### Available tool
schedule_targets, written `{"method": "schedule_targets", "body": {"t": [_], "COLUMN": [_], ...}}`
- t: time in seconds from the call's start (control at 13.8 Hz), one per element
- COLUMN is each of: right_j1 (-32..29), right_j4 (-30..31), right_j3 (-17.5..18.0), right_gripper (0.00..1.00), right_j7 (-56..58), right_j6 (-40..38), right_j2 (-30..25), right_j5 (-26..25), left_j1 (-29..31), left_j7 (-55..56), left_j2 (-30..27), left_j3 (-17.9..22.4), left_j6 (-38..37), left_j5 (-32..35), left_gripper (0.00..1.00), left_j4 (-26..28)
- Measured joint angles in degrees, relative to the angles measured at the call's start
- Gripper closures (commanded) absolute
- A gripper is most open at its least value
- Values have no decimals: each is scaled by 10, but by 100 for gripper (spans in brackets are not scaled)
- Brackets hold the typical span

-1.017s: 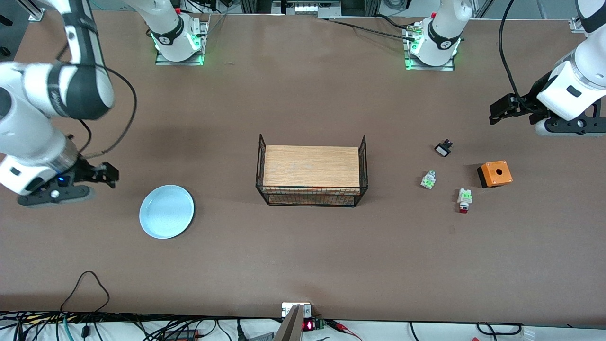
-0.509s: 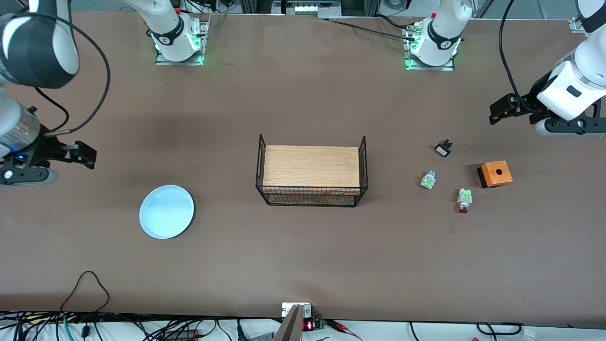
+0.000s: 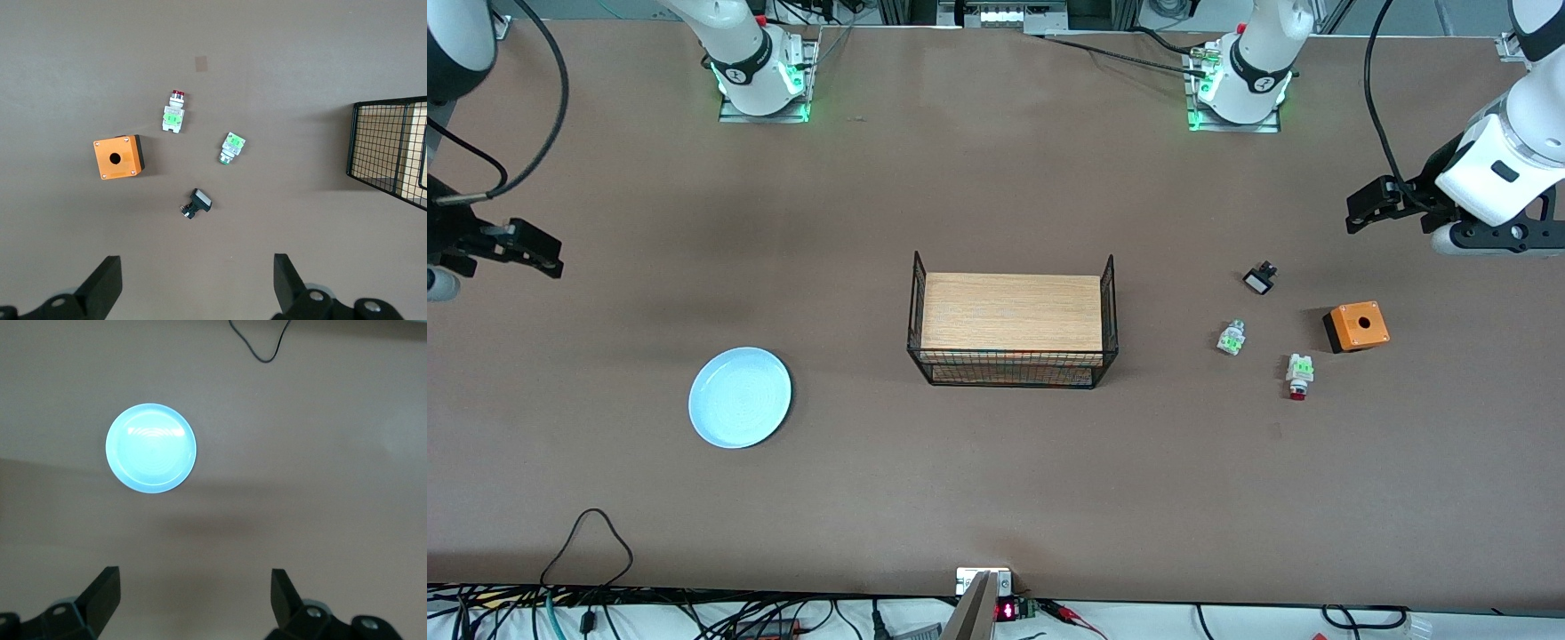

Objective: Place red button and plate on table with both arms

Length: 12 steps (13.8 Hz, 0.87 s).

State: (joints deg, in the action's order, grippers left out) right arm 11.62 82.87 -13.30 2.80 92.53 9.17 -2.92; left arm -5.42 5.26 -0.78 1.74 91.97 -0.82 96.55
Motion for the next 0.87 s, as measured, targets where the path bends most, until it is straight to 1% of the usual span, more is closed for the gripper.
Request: {"method": "schedule_targets", "body": {"t": [0.07, 0.29, 0.44, 0.58, 0.73, 0.87], "right_j1": [-7, -25, -28, -37, -54, -60], "right_j4": [16, 73, 100, 111, 114, 117], "right_j3": [0, 0, 0, 12, 35, 43], "right_gripper": [0, 0, 0, 0, 0, 0], "right_j7": [0, 0, 0, 0, 0, -4], "right_j6": [3, 58, 76, 79, 68, 60], "right_j2": [-8, -33, -53, -68, -78, -85], "right_j5": [4, 15, 15, 16, 16, 16], "left_j1": [0, 0, 0, 0, 0, 0], "left_j7": [0, 0, 0, 0, 0, 0], "left_j2": [0, 0, 0, 0, 0, 0], "left_j3": [0, 0, 0, 0, 0, 0], "left_j6": [0, -1, -1, -1, -1, -1], "left_j5": [0, 0, 0, 0, 0, 0], "left_gripper": [0, 0, 0, 0, 0, 0], "left_j4": [0, 0, 0, 0, 0, 0]}}
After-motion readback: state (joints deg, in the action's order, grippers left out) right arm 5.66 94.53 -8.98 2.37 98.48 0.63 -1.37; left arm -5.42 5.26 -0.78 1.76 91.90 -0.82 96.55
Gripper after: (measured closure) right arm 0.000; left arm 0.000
